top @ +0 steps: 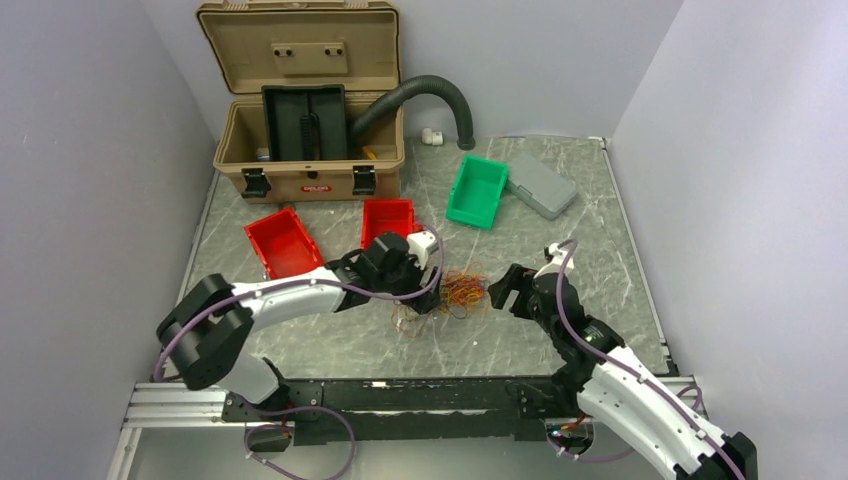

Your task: Untangle the cables

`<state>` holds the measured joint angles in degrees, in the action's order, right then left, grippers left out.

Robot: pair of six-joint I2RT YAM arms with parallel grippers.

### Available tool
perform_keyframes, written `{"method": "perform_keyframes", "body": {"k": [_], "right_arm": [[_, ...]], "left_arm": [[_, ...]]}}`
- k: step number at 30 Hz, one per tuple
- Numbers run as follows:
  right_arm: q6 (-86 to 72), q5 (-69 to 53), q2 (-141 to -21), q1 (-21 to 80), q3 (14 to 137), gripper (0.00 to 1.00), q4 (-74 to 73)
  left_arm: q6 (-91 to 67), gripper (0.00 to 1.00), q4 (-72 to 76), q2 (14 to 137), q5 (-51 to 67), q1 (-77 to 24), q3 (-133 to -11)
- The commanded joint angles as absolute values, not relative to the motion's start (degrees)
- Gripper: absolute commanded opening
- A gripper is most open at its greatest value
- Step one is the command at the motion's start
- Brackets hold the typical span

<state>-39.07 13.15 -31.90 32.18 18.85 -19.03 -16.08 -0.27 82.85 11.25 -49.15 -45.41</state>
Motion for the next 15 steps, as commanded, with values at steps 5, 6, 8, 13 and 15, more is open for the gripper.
{"method": "perform_keyframes", "body": {"k": [5, 6, 8, 13, 15], "right_arm": [[-37.82, 10.29, -39.8, 32.09, 19.8, 0.86, -11.72], [-38.02, 10.59, -40.72, 32.21, 20.0, 0.86, -11.17], [-38.65, 10.97, -42.9, 32.18, 19.96, 0.85, -9.4], [-42.54, 11.43, -49.94, 32.17, 18.97, 0.84, -5.43], [-44.16, 11.24, -52.8, 32.25, 18.21, 0.83, -3.29]], "left_arm": [[-15.63, 0.83, 0.25, 92.15, 12.36, -50.84, -56.52], [-15.57, 0.83, 0.53, 93.06, 12.58, -50.88, -57.35], [-15.94, 0.83, 0.87, 95.71, 13.21, -50.89, -59.02], [-17.72, 0.8, 1.07, 101.85, 14.49, -51.37, -62.24], [-18.52, 0.79, 2.24, 102.96, 14.99, -51.48, -62.12]]}}
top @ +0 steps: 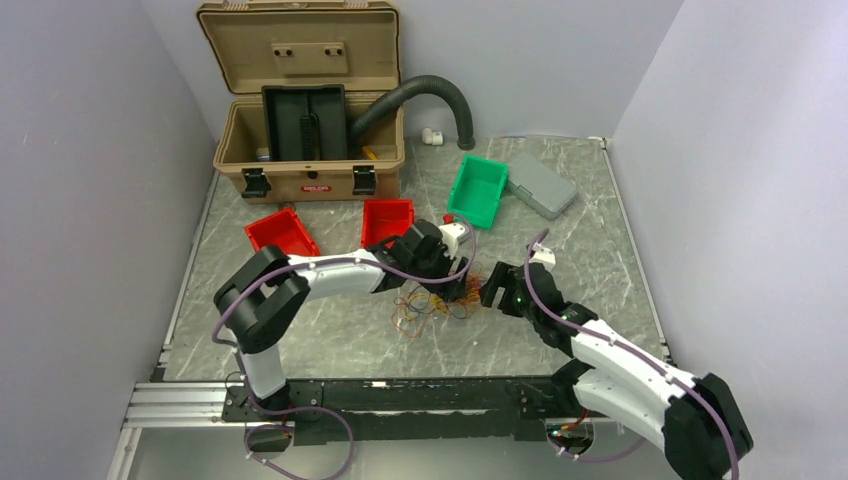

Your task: Untangle the cables

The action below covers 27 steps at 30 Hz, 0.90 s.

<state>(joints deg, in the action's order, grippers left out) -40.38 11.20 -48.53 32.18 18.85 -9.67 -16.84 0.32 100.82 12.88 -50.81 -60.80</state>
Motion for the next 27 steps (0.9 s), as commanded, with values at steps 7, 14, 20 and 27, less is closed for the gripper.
{"method": "perform_keyframes", "body": {"k": [7, 14, 20, 27], "right_arm": [[-45.04, 6.84, -60.37, 32.44, 16.53, 0.69, 6.02], [-48.69, 16.78, -62.19, 32.23, 18.93, 0.28, -2.85], [-57.35, 31.09, -56.21, 31.68, 21.69, 0.09, -17.46], [-63.11, 38.92, -46.55, 30.99, 22.5, 0.0, -27.56]], "left_arm": [[-20.62, 0.45, 5.78, 104.56, 16.51, -51.48, -60.73], [-19.92, 0.0, 6.23, 100.67, 13.26, -51.4, -57.66], [-19.19, 0.0, 3.21, 94.41, 8.62, -51.26, -54.12], [-20.56, 0.0, 3.66, 86.69, 6.63, -50.72, -46.46]]}}
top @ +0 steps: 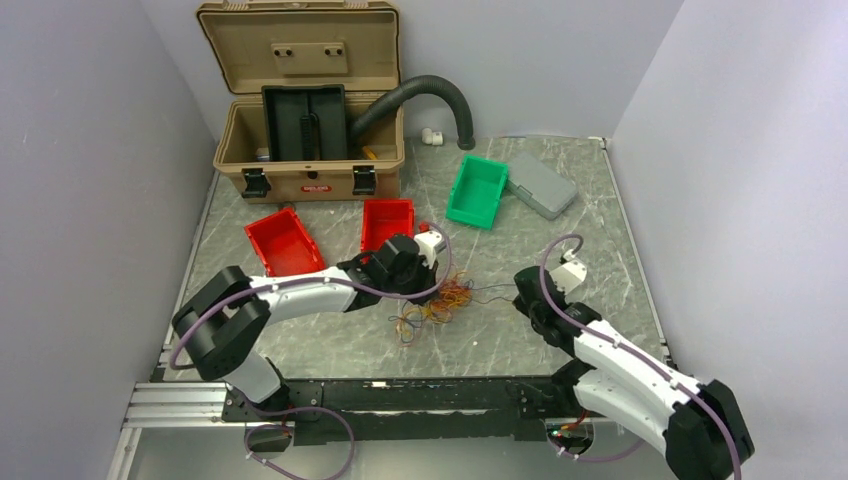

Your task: Untangle the cables

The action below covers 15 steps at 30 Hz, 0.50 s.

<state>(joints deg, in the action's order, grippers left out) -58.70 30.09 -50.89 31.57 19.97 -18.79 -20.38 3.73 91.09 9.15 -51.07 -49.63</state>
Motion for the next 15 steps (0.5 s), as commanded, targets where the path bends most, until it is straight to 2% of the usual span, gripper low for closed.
{"method": "perform_keyframes", "body": {"k": [1, 6, 7, 10, 11, 12, 15], "right_arm": [[-63.04, 39.71, -45.23, 30.99, 22.69, 0.0, -28.53], [-55.5, 38.56, -41.7, 30.75, 23.48, 0.0, -27.65], [-53.01, 36.94, -41.29, 30.72, 23.4, 0.04, -26.7], [-36.65, 16.51, -38.79, 30.74, 21.09, 0.75, -15.53], [-34.05, 9.69, -37.78, 30.76, 20.03, 0.88, -11.61], [-33.22, 4.21, -36.77, 30.77, 18.98, 0.94, -8.64], [-32.11, -9.44, -34.99, 30.83, 15.23, 0.87, 2.59]], "left_arm": [[-20.52, 0.0, 3.64, 85.78, 6.44, -50.78, -45.61], [-19.38, 0.0, 3.53, 83.14, 7.89, -50.74, -43.4], [-19.34, 0.0, 3.66, 83.02, 8.11, -50.72, -43.19], [-19.42, 0.0, 4.83, 82.42, 9.09, -50.73, -42.45], [-19.54, 0.0, 5.42, 82.25, 9.52, -50.76, -42.25], [-19.71, 0.0, 6.23, 82.12, 10.09, -50.72, -42.0], [-20.92, 0.0, 8.29, 82.26, 13.06, -50.4, -42.21]]}}
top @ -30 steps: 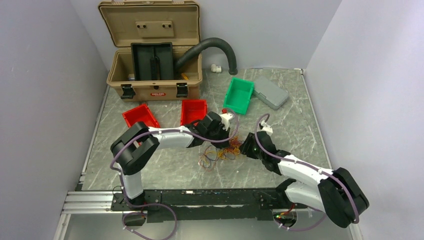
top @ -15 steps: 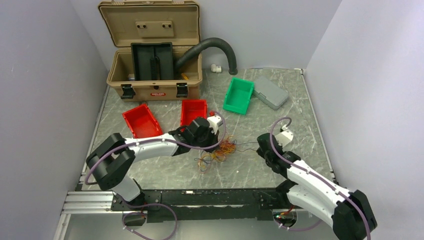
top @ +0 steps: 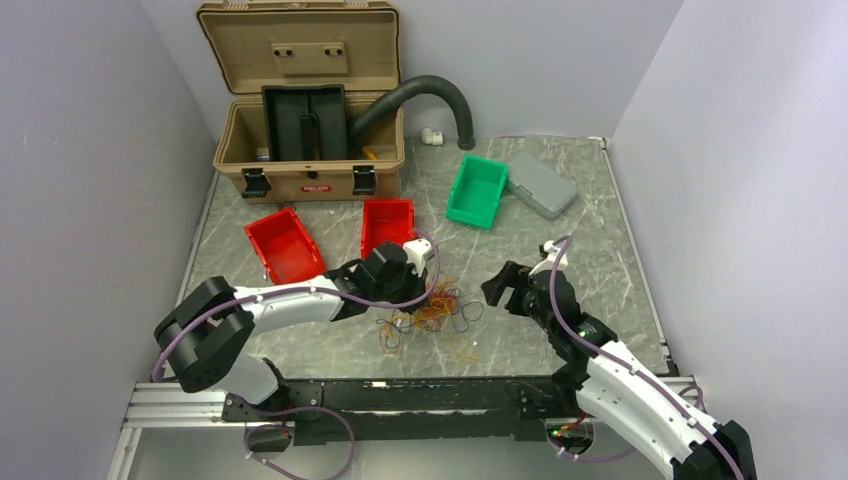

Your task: Untangle the cables

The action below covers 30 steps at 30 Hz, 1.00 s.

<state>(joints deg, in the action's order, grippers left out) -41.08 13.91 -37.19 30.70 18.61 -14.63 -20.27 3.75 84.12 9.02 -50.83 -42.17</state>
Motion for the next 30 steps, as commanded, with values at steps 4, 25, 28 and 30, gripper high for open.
{"method": "perform_keyframes", "body": {"k": [4, 25, 28, 30], "right_arm": [[-32.62, -15.84, -36.65, 30.93, 13.35, 0.83, 9.18], [-39.0, -7.96, -42.53, 31.0, 10.75, 0.78, 12.64], [-39.21, -8.23, -45.06, 30.93, 10.7, 0.78, 15.13], [-39.81, -7.7, -46.09, 30.94, 10.29, 0.78, 17.17]], "left_arm": [[-23.44, 0.0, 11.81, 82.16, 17.67, -49.14, -42.54], [-43.26, 0.0, 44.31, 88.75, 36.02, -46.62, -38.87], [-43.24, 0.0, 43.93, 88.43, 35.4, -47.21, -39.62], [-43.67, 0.0, 44.79, 88.65, 35.57, -47.64, -40.13]]}}
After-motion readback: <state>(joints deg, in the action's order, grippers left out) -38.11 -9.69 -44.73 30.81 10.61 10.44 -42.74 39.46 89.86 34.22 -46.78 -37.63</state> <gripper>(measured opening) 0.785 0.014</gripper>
